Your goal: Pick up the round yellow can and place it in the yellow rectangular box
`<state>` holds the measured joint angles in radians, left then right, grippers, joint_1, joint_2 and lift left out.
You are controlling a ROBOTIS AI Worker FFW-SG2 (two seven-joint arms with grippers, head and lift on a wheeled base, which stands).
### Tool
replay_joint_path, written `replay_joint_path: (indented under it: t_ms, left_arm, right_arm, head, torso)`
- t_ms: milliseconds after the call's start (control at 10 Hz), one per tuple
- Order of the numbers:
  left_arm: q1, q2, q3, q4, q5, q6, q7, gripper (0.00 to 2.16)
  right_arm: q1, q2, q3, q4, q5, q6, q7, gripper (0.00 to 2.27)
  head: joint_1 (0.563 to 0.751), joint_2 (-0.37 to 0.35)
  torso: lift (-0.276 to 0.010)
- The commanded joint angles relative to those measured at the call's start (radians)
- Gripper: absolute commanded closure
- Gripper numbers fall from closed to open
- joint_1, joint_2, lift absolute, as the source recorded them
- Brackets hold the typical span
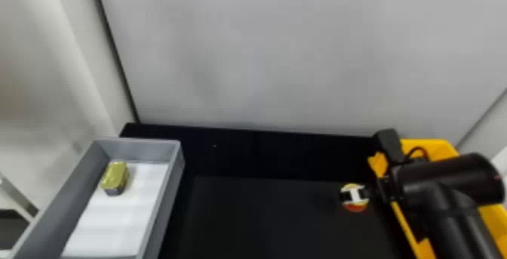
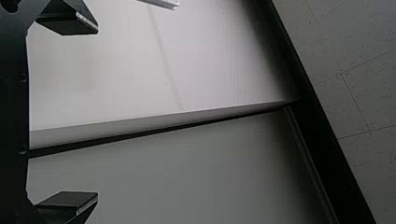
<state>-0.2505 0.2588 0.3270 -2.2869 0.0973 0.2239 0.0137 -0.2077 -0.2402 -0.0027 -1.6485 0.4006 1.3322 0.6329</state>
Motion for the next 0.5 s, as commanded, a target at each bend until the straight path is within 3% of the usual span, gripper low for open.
replay_joint_path:
  t_ms: [0,100,200,400]
  left_arm:
    - [0.000,0.001,-0.005,-0.002,0.001,0.012,0.000,0.04]
    - [0.000,0.002,-0.006,-0.002,0.001,0.015,0.000,0.04]
    - [-0.001,0.004,-0.006,-0.002,0.001,0.015,0.000,0.04]
    - [0.002,0.005,-0.006,-0.002,0.001,0.015,0.000,0.04]
  right_arm:
    - [-0.015,0.005,0.033,-0.240,0.560,0.218,0.454,0.72]
    - [-0.044,0.002,0.040,-0.237,0.882,0.213,0.734,0.72]
    - [-0.065,-0.008,0.023,-0.232,0.968,0.203,0.734,0.72]
    - [-0.073,-0.039,-0.063,-0.211,0.976,0.187,0.734,0.72]
  head:
    - [0.694,-0.078]
    - [0.694,-0.078]
    - [0.694,-0.078]
    - [0.694,-0.078]
  torso:
    - [-0.009]
    - [-0.009]
    - [-0.009]
    - [-0.009]
